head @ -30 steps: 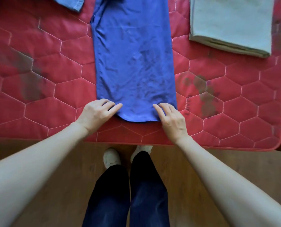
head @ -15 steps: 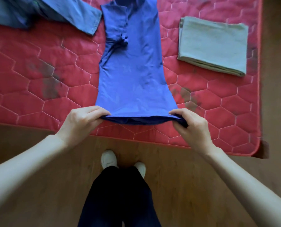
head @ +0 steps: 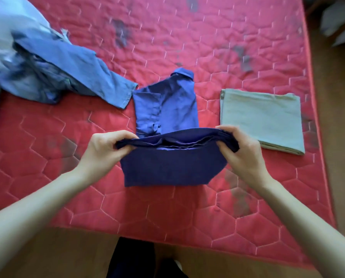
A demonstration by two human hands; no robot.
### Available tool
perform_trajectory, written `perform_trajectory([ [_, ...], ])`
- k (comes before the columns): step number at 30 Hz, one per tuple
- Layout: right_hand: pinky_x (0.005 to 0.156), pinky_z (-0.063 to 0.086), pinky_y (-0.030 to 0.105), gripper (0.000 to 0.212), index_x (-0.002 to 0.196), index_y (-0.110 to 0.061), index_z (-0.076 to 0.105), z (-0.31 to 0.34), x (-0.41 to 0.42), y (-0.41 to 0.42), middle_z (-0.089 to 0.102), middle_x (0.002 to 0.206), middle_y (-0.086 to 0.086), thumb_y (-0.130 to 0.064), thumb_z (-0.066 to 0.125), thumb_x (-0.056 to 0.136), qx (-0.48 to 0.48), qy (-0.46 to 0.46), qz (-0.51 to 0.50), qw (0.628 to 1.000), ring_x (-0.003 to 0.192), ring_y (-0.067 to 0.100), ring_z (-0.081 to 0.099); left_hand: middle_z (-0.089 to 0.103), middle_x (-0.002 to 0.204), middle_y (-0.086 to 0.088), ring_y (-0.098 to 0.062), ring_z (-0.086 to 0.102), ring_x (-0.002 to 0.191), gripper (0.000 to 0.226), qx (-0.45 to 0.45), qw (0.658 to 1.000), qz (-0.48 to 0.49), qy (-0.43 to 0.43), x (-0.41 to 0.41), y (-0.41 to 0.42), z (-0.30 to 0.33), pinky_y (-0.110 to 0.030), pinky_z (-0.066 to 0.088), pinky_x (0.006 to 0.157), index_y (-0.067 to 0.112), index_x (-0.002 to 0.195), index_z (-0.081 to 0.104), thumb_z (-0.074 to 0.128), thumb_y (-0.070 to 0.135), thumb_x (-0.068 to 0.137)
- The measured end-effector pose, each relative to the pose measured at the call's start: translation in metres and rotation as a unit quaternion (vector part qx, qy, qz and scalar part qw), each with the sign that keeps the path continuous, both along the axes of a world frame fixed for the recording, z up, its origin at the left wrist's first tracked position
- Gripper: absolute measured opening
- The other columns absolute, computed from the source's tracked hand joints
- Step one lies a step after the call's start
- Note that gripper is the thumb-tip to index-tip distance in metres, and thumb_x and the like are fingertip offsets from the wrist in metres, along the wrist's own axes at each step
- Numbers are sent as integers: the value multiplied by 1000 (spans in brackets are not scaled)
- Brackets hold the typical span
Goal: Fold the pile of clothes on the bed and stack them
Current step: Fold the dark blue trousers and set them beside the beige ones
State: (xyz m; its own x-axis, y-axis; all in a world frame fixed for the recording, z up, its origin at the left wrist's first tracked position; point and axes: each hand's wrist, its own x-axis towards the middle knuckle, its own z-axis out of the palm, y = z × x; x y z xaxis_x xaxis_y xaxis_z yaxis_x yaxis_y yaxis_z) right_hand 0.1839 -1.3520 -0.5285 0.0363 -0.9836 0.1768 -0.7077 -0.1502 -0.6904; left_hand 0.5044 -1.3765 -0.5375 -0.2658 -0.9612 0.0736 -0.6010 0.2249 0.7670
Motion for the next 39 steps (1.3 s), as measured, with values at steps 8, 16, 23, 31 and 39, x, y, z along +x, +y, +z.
perform_trajectory([
  [8,77,42,14,47,124,-20,55,-59,8,-243,63,89,-10,-5,62,80,99,24,-18,995,82,5,57,69,76,2,-5,55,70,20,95,995,13,-11,0,-226,-67,-22,41,65,24,88,72,71,7,79],
  [16,110,31,36,73,150,-10,24,-144,24,-378,33,149,11,-30,62,91,209,63,-186,958,137,25,35,44,139,-19,-35,39,130,53,105,963,102,-228,-29,-345,-155,-42,31,108,3,139,42,59,16,91],
  [23,117,21,48,49,140,-6,46,-180,101,-250,36,150,19,-17,55,94,34,168,-86,981,143,33,29,38,150,-16,-33,30,142,50,-69,966,-22,-247,-72,-203,-181,-55,25,114,3,140,46,44,20,92],
  [31,116,22,53,50,148,-22,36,-244,89,-96,27,156,10,-34,38,100,128,325,7,937,146,26,24,22,159,-10,-28,22,146,56,27,935,-65,-348,-39,-62,-236,-52,16,116,17,150,30,36,32,97],
  [39,116,22,53,50,148,-11,37,-223,35,-78,23,156,18,-28,37,100,156,323,-70,931,146,32,21,23,158,-13,-30,19,146,54,6,937,-36,-349,-23,-65,-216,-53,14,115,9,147,36,32,32,98],
])
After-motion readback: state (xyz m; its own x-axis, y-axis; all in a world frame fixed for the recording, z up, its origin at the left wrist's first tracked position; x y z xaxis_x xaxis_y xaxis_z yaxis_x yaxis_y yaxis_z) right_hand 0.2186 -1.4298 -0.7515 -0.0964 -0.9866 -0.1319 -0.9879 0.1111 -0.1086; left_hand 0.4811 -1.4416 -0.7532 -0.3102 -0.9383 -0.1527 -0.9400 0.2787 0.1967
